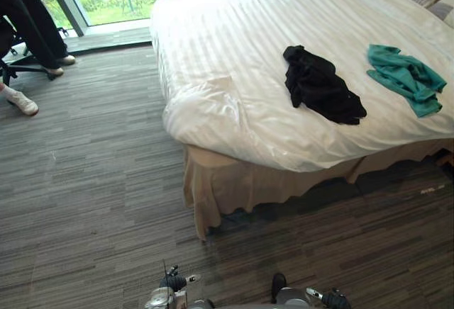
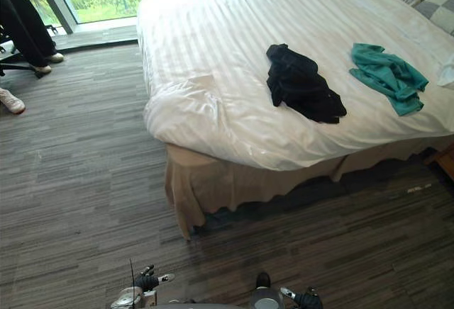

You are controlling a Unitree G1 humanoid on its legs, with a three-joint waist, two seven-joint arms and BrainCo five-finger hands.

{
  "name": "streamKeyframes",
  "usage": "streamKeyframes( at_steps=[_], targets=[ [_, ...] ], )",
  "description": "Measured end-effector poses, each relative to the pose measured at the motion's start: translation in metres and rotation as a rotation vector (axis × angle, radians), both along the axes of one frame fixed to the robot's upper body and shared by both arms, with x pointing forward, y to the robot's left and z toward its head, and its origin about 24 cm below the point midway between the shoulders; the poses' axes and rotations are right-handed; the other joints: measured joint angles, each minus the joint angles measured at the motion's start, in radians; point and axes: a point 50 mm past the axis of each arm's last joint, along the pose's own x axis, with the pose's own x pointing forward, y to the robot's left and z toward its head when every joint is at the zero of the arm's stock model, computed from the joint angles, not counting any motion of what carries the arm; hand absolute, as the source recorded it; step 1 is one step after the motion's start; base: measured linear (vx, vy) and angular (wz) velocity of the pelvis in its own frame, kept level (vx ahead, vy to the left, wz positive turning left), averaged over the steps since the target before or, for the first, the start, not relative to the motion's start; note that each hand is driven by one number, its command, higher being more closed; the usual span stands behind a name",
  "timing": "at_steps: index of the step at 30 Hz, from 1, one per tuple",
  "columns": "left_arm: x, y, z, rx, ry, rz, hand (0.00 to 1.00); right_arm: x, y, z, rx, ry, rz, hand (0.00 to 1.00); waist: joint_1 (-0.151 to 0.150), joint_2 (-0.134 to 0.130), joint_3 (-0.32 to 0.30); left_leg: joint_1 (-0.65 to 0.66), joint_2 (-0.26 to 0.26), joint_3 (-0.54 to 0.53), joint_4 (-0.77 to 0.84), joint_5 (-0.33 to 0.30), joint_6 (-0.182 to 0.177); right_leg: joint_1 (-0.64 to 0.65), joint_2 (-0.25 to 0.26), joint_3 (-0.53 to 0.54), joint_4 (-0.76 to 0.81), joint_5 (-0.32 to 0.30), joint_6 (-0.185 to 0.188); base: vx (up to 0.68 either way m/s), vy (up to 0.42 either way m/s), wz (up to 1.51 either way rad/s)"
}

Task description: Tidy the bed and pick cloth on bed and put in laundry

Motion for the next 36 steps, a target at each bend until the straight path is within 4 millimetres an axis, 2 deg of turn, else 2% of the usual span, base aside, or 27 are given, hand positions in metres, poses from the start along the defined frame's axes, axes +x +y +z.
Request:
streamKeyframes(
  at_steps=[10,11,12,13,14,15,16,17,18,19,20,22,23,25,27,28,31,32,33,34,35,36],
  targets=[
    [0.000,-0.004,0.000,0.001,0.005,-0.065,0.00,0.000,-0.003,0.001,-0.010,0.003,0.020,0.00,0.000,0.008,-0.005,-0.003,0.005,-0.010,-0.029,0.027,-0.004,0.017,0.016,-0.015,-0.061,0.033,-0.012,-0.05,-0.040,0.04],
    [0.001,-0.002,0.000,-0.001,-0.003,-0.050,0.00,0.000,-0.001,0.000,-0.007,0.005,0.027,0.00,0.000,0.006,0.002,-0.060,0.038,-0.001,0.130,-0.012,-0.057,0.014,0.021,0.017,-0.032,-0.016,-0.036,-0.01,-0.046,0.03],
    [0.002,0.000,0.001,0.002,-0.009,-0.038,0.00,0.000,0.000,0.000,-0.003,0.007,0.026,0.00,0.001,0.002,0.007,-0.084,0.047,-0.002,0.186,-0.015,-0.061,0.014,0.017,0.020,-0.024,-0.020,-0.033,0.01,-0.084,0.07],
    [0.008,0.006,0.004,-0.005,-0.047,0.036,0.00,0.000,0.002,0.000,0.002,0.006,0.024,0.00,0.005,-0.024,0.015,-0.171,0.085,-0.013,0.416,-0.014,-0.057,0.019,0.007,0.031,0.021,-0.051,-0.040,-0.02,-0.091,0.02],
    [0.009,0.009,0.006,-0.011,-0.065,0.076,0.00,0.000,0.001,0.000,0.000,0.004,0.024,0.00,0.009,-0.009,0.027,-0.208,0.110,-0.018,0.516,-0.004,-0.043,0.024,0.007,0.033,0.039,-0.066,-0.038,-0.06,-0.097,-0.12],
    [0.009,0.005,0.006,-0.045,-0.083,0.145,0.00,-0.003,-0.001,0.000,-0.009,0.006,0.019,0.00,0.022,0.015,0.045,-0.244,0.146,-0.025,0.641,0.037,-0.040,0.048,0.014,0.045,0.058,-0.087,-0.038,-0.03,-0.053,-0.26],
    [0.008,0.005,0.006,-0.058,-0.090,0.174,0.00,-0.007,-0.002,0.000,-0.013,0.011,0.016,0.00,0.032,0.004,0.045,-0.247,0.148,-0.023,0.674,0.076,-0.051,0.060,0.003,0.060,0.060,-0.092,-0.039,0.03,-0.033,-0.34],
    [0.007,0.004,0.005,-0.067,-0.098,0.195,0.00,-0.003,-0.003,0.002,-0.020,-0.007,0.017,0.00,0.036,0.006,0.039,-0.245,0.137,-0.010,0.653,0.044,-0.026,0.064,-0.009,0.080,0.056,-0.097,-0.039,0.09,-0.026,-0.27],
    [0.008,0.002,0.005,-0.076,-0.102,0.198,0.00,-0.003,-0.005,0.002,-0.026,-0.010,0.018,0.00,0.033,0.014,0.042,-0.245,0.129,0.000,0.612,0.023,-0.015,0.054,-0.011,0.091,0.054,-0.097,-0.039,0.08,0.000,-0.36],
    [0.007,-0.002,0.005,-0.084,-0.102,0.196,0.00,0.002,-0.010,0.004,-0.038,-0.017,0.022,0.00,0.030,0.029,0.044,-0.246,0.098,0.011,0.481,0.000,-0.017,0.030,-0.016,0.120,0.050,-0.097,-0.038,0.06,0.051,-0.48],
    [0.007,-0.004,0.004,-0.089,-0.102,0.196,0.00,0.004,-0.011,0.004,-0.041,-0.020,0.026,0.00,0.031,0.036,0.044,-0.236,0.061,0.006,0.303,0.006,-0.024,0.010,-0.020,0.142,0.039,-0.094,-0.029,0.05,0.072,-0.51],
    [0.004,-0.008,0.003,-0.096,-0.091,0.192,0.00,0.004,-0.015,0.005,-0.050,-0.020,0.027,0.00,0.032,0.055,0.039,-0.215,0.041,-0.018,0.105,0.025,-0.048,0.006,-0.010,0.156,0.013,-0.085,-0.013,0.06,0.103,-0.41],
    [0.004,-0.014,0.002,-0.109,-0.087,0.170,0.00,0.002,-0.020,0.006,-0.063,-0.012,0.027,0.00,0.036,0.087,0.032,-0.216,0.045,-0.050,0.068,0.061,-0.028,0.016,0.010,0.169,-0.012,-0.074,0.003,0.12,0.171,-0.43],
    [0.005,-0.014,0.003,-0.100,-0.083,0.141,0.00,0.000,-0.019,0.005,-0.061,-0.007,0.029,0.00,0.036,0.067,0.023,-0.226,0.013,-0.054,0.095,0.046,0.000,0.034,-0.011,0.188,-0.040,-0.070,0.019,0.17,0.174,-0.19],
    [0.004,-0.008,0.002,-0.076,-0.071,0.105,0.00,-0.001,-0.012,0.004,-0.040,-0.007,0.023,0.00,0.025,0.041,0.017,-0.202,-0.030,-0.054,0.085,0.024,0.026,0.026,-0.053,0.194,0.007,-0.107,0.046,0.28,0.177,0.07],
    [0.006,-0.007,0.003,-0.075,-0.073,0.099,0.00,-0.002,-0.012,0.004,-0.036,-0.007,0.005,0.00,0.029,0.032,0.021,-0.170,-0.041,-0.034,0.068,0.012,0.034,-0.023,-0.066,0.203,0.128,-0.140,0.059,0.24,0.125,-0.18],
    [0.003,-0.001,0.003,-0.056,-0.057,0.082,0.00,0.014,-0.010,0.006,-0.029,-0.046,0.012,0.00,0.040,0.031,0.021,-0.114,-0.019,0.009,0.062,0.010,0.043,-0.140,-0.055,0.171,0.402,-0.149,0.073,0.24,0.079,-0.50],
    [0.004,-0.001,0.002,-0.051,-0.050,0.057,0.00,0.018,-0.010,0.007,-0.030,-0.057,0.013,0.00,0.031,0.028,0.023,-0.097,-0.009,0.007,0.061,0.004,0.052,-0.183,-0.056,0.143,0.496,-0.146,0.065,0.18,0.004,-0.21],
    [0.004,-0.002,0.002,-0.049,-0.045,0.038,0.00,0.020,-0.010,0.007,-0.031,-0.064,0.015,0.00,0.020,0.038,0.029,-0.086,0.003,0.003,0.061,0.001,0.052,-0.204,-0.050,0.120,0.537,-0.177,0.047,0.24,-0.048,-0.05],
    [0.006,0.000,0.003,-0.037,-0.042,0.011,0.00,0.023,-0.008,0.007,-0.030,-0.068,0.022,0.00,0.015,0.033,0.030,-0.074,0.026,0.000,0.062,0.001,0.052,-0.218,-0.012,0.107,0.509,-0.220,0.019,0.24,-0.110,0.00],
    [0.007,0.002,0.003,-0.032,-0.037,0.009,0.00,0.025,-0.007,0.008,-0.029,-0.073,0.031,0.00,0.015,0.032,0.030,-0.071,0.043,-0.002,0.064,0.000,0.050,-0.223,0.024,0.110,0.439,-0.218,0.008,0.28,-0.162,-0.02],
    [0.007,0.005,0.003,-0.025,-0.038,0.009,0.00,0.027,-0.004,0.008,-0.027,-0.078,0.041,0.00,0.015,0.024,0.030,-0.070,0.046,-0.004,0.068,-0.003,0.041,-0.218,0.051,0.111,0.326,-0.175,-0.014,0.27,-0.194,0.13]
  ],
)
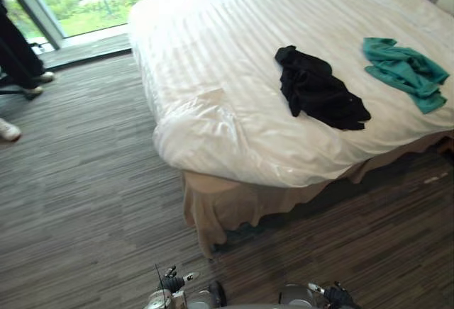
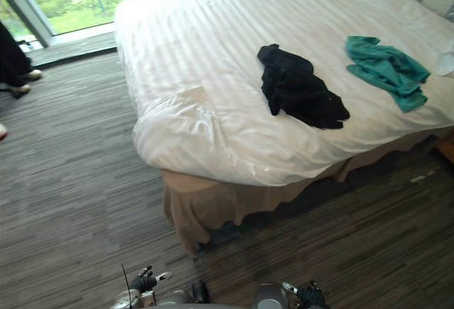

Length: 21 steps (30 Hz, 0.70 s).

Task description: Tidy the bed and pick cloth on bed and put in laundry

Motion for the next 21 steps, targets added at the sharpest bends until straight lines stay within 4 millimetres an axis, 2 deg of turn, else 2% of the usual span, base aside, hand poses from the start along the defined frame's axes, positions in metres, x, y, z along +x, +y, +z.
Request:
streamKeyframes(
  at_steps=[1,3,4,6,11,14,16,19,21],
  targets=[
    [0.001,0.004,0.001,0.011,-0.002,-0.001,0.00,0.001,0.006,-0.001,0.013,-0.003,0.004,0.00,-0.002,-0.031,0.003,0.006,-0.019,-0.008,0.005,-0.013,-0.026,0.015,0.002,0.004,-0.110,0.113,-0.003,0.23,-0.151,0.19],
    [0.004,-0.014,-0.001,-0.035,-0.005,-0.009,0.00,0.007,-0.006,0.003,-0.018,-0.020,0.003,0.00,-0.005,0.033,0.015,0.007,0.006,-0.024,-0.013,-0.018,-0.055,0.030,0.036,0.009,-0.128,0.144,0.002,0.17,-0.064,0.03],
    [0.003,-0.019,-0.002,-0.053,-0.001,0.004,0.00,0.010,-0.008,0.004,-0.024,-0.030,0.006,0.00,-0.004,0.050,0.015,0.011,0.009,-0.026,-0.029,-0.009,-0.068,0.030,0.042,0.009,-0.138,0.143,0.002,0.12,-0.038,-0.09],
    [0.004,-0.020,-0.002,-0.064,-0.009,0.020,0.00,0.013,-0.008,0.005,-0.024,-0.037,0.010,0.00,-0.017,0.057,0.014,0.019,0.009,-0.045,-0.045,0.010,-0.073,0.055,0.045,-0.005,-0.170,0.143,0.000,0.11,-0.060,0.14],
    [0.004,-0.017,-0.002,-0.060,-0.012,0.028,0.00,0.008,-0.006,0.002,-0.016,-0.014,0.011,0.00,-0.014,0.039,0.006,0.028,0.007,-0.082,-0.055,0.011,-0.072,0.140,0.051,-0.055,-0.271,0.155,-0.017,0.01,-0.015,0.36],
    [0.000,-0.012,-0.002,-0.055,-0.004,0.066,0.00,0.005,-0.006,0.001,-0.015,-0.001,0.008,0.00,-0.008,0.033,0.004,0.023,-0.002,-0.112,-0.085,0.014,-0.067,0.177,0.051,-0.087,-0.352,0.186,-0.040,-0.05,0.015,0.34],
    [-0.005,-0.005,-0.003,-0.046,0.001,0.125,0.00,0.003,-0.005,0.000,-0.014,0.006,0.001,0.00,0.004,0.026,-0.001,0.015,-0.008,-0.125,-0.087,0.016,-0.065,0.193,0.048,-0.100,-0.390,0.204,-0.045,-0.06,0.008,0.25],
    [-0.020,0.022,-0.002,-0.037,-0.006,0.392,0.00,-0.003,-0.007,-0.001,-0.014,0.014,-0.037,0.00,0.012,0.024,-0.011,0.017,-0.009,-0.142,-0.105,0.031,-0.065,0.201,0.048,-0.120,-0.400,0.209,-0.046,-0.05,-0.011,0.18],
    [-0.033,0.055,0.004,-0.004,-0.039,0.644,0.00,-0.010,-0.010,-0.002,-0.017,0.026,-0.082,0.00,0.012,0.033,-0.021,0.019,-0.007,-0.159,-0.122,0.044,-0.067,0.205,0.050,-0.137,-0.400,0.209,-0.046,-0.03,-0.017,0.21]
  ],
)
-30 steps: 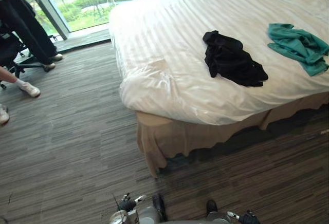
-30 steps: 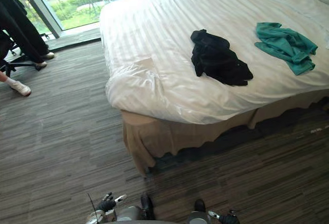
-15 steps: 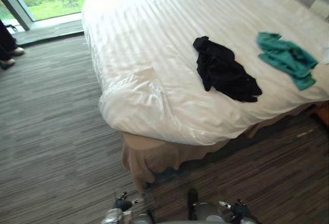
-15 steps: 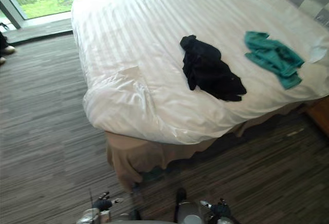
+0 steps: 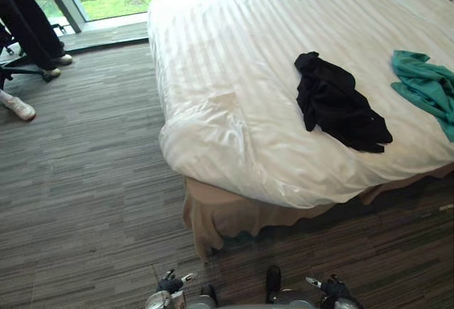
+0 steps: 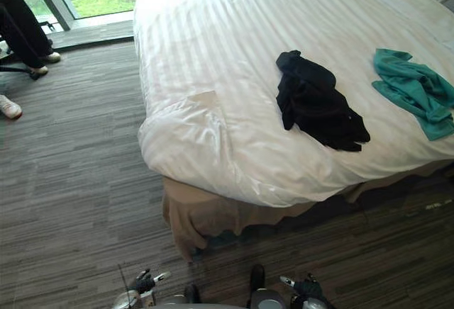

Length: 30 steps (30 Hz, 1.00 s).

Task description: Tidy the bed and pick cloth on bed and put in laundry

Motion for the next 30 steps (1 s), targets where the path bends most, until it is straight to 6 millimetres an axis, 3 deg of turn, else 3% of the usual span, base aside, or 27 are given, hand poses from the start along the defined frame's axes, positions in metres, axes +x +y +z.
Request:
streamKeyframes(
  at_steps=[3,4,7,9,11,13,14,16,20,23,26,30],
  targets=[
    [-0.012,0.039,0.012,0.068,-0.042,0.240,0.00,-0.005,-0.002,-0.001,-0.002,0.008,-0.021,0.00,0.001,0.006,-0.006,0.016,0.007,0.000,-0.016,0.004,-0.006,0.009,0.001,-0.002,0.000,0.000,0.000,-0.01,-0.003,0.03],
    [-0.016,0.066,0.023,0.127,-0.090,0.373,0.00,-0.009,-0.002,-0.001,-0.004,0.016,-0.024,0.00,0.002,0.008,-0.016,0.017,0.010,0.000,-0.020,0.004,-0.006,0.010,0.004,-0.004,0.000,-0.001,0.000,-0.01,0.001,0.03],
    [-0.014,0.103,0.045,0.204,-0.193,0.559,0.00,-0.018,-0.005,-0.001,-0.014,0.027,-0.029,0.00,0.004,0.018,-0.032,0.017,0.009,-0.003,-0.029,0.005,-0.007,0.010,0.003,-0.008,0.000,-0.001,0.000,0.00,0.009,0.04],
    [-0.006,0.118,0.058,0.255,-0.250,0.596,0.00,-0.023,-0.005,-0.002,-0.017,0.032,-0.032,0.00,0.008,0.021,-0.041,0.018,0.008,-0.004,-0.029,0.005,-0.007,0.010,0.002,-0.009,0.000,-0.001,0.001,0.00,0.000,0.00],
    [0.015,0.138,0.083,0.339,-0.349,0.594,0.00,-0.030,-0.004,-0.002,-0.017,0.047,-0.032,0.00,0.028,0.019,-0.052,0.017,0.008,-0.008,-0.029,0.006,-0.007,0.011,0.001,-0.012,0.000,-0.003,0.003,0.01,0.015,0.05],
    [0.044,0.157,0.119,0.462,-0.452,0.530,0.00,-0.034,-0.004,-0.003,-0.015,0.055,-0.031,0.00,0.029,0.018,-0.057,0.011,0.007,-0.023,-0.031,0.014,-0.007,0.011,0.001,-0.027,0.000,-0.004,0.004,0.01,0.005,0.15],
    [0.051,0.161,0.129,0.496,-0.478,0.505,0.00,-0.035,-0.003,-0.003,-0.014,0.057,-0.029,0.00,0.030,0.015,-0.059,0.010,0.007,-0.027,-0.031,0.015,-0.006,0.012,0.001,-0.029,0.000,-0.004,0.005,0.01,0.007,0.15],
    [0.073,0.171,0.170,0.671,-0.544,0.393,0.00,-0.036,-0.003,-0.003,-0.014,0.059,-0.026,0.00,0.032,0.019,-0.066,0.010,0.007,-0.029,-0.033,0.015,-0.006,0.012,0.001,-0.031,0.000,-0.004,0.005,0.01,0.006,0.03],
    [0.106,0.170,0.218,0.890,-0.602,0.229,0.00,-0.038,-0.004,-0.003,-0.015,0.057,-0.035,0.00,0.036,0.019,-0.075,0.012,0.005,-0.026,-0.035,0.015,-0.006,0.012,0.004,-0.028,0.000,-0.004,0.005,0.00,0.004,-0.01],
    [0.139,0.152,0.254,1.081,-0.634,0.044,0.00,-0.042,-0.006,-0.002,-0.014,0.051,-0.055,0.00,0.039,0.025,-0.081,0.020,0.005,-0.014,-0.037,0.015,-0.006,0.014,0.005,-0.020,0.000,-0.004,0.005,-0.01,0.015,-0.06],
    [0.154,0.138,0.264,1.160,-0.638,-0.059,0.00,-0.043,-0.007,-0.002,-0.019,0.047,-0.059,0.00,0.039,0.031,-0.086,0.031,0.005,0.003,-0.045,0.015,-0.006,0.014,0.008,-0.003,0.000,-0.004,0.005,-0.02,0.011,-0.16],
    [0.189,0.101,0.286,1.269,-0.701,-0.237,0.00,-0.048,-0.007,-0.002,-0.018,0.059,-0.068,0.00,0.028,0.035,-0.089,0.039,0.006,0.019,-0.049,0.015,-0.006,0.011,0.011,0.010,0.000,-0.002,0.002,-0.02,0.003,-0.12]
  ],
)
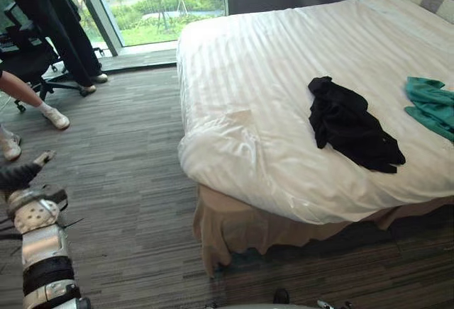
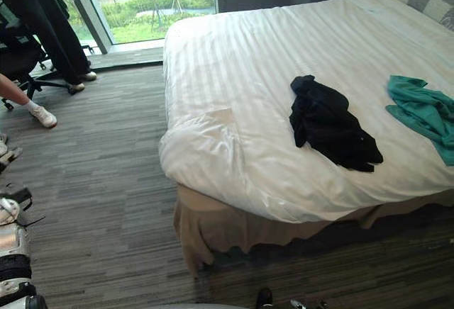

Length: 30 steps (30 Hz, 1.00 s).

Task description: Tidy the bed and pick cloth on bed and put in laundry

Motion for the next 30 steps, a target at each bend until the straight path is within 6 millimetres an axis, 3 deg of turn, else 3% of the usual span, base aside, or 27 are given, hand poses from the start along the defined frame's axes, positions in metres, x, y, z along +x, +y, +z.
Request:
streamKeyframes(
  at_steps=[6,9,12,15,19,25,30],
  targets=[
    [0.053,-0.056,0.029,0.203,0.039,-0.172,0.00,-0.001,0.000,0.000,0.004,-0.001,-0.019,0.00,-0.010,0.002,0.002,-0.003,0.001,0.030,-0.002,0.000,0.000,-0.021,0.004,0.027,0.000,0.006,-0.005,-0.02,-0.003,-0.14],
    [0.079,-0.079,0.050,0.265,0.030,-0.218,0.00,0.005,0.000,0.000,0.004,-0.018,-0.023,0.00,-0.030,0.003,0.020,-0.042,-0.002,0.037,0.001,0.011,-0.002,-0.063,0.002,0.040,0.001,0.019,-0.007,-0.04,-0.012,-0.09],
    [0.105,-0.109,0.083,0.324,-0.002,-0.268,0.00,0.020,0.001,0.002,0.008,-0.054,-0.023,0.00,-0.041,-0.001,0.087,-0.086,-0.006,0.041,0.001,0.033,0.000,-0.109,-0.006,0.047,0.001,0.041,-0.010,-0.07,-0.016,-0.05],
    [0.120,-0.124,0.109,0.396,0.007,-0.282,0.00,0.036,0.003,0.004,0.018,-0.100,-0.036,0.00,-0.060,-0.009,0.145,-0.132,-0.007,0.052,0.003,0.048,0.001,-0.161,-0.005,0.062,0.001,0.060,-0.022,-0.08,-0.027,-0.12],
    [0.132,-0.136,0.146,0.455,-0.016,-0.260,0.00,0.050,0.006,0.006,0.026,-0.142,-0.043,0.00,-0.066,-0.020,0.230,-0.200,-0.009,0.068,0.016,0.057,0.004,-0.233,-0.006,0.081,0.001,0.086,-0.031,-0.08,-0.011,-0.16],
    [0.132,-0.130,0.194,0.500,-0.058,-0.194,0.00,0.066,0.008,0.010,0.026,-0.203,-0.079,0.00,-0.070,-0.046,0.310,-0.311,-0.015,0.088,0.018,0.077,0.008,-0.352,-0.011,0.107,0.001,0.130,-0.013,-0.02,0.012,-0.08],
    [0.135,-0.130,0.200,0.495,-0.017,-0.208,0.00,0.076,0.013,0.014,0.018,-0.244,-0.071,0.00,-0.067,-0.050,0.347,-0.361,-0.016,0.095,0.019,0.078,0.008,-0.408,-0.011,0.130,0.001,0.145,-0.001,0.02,0.052,-0.03]
  ],
)
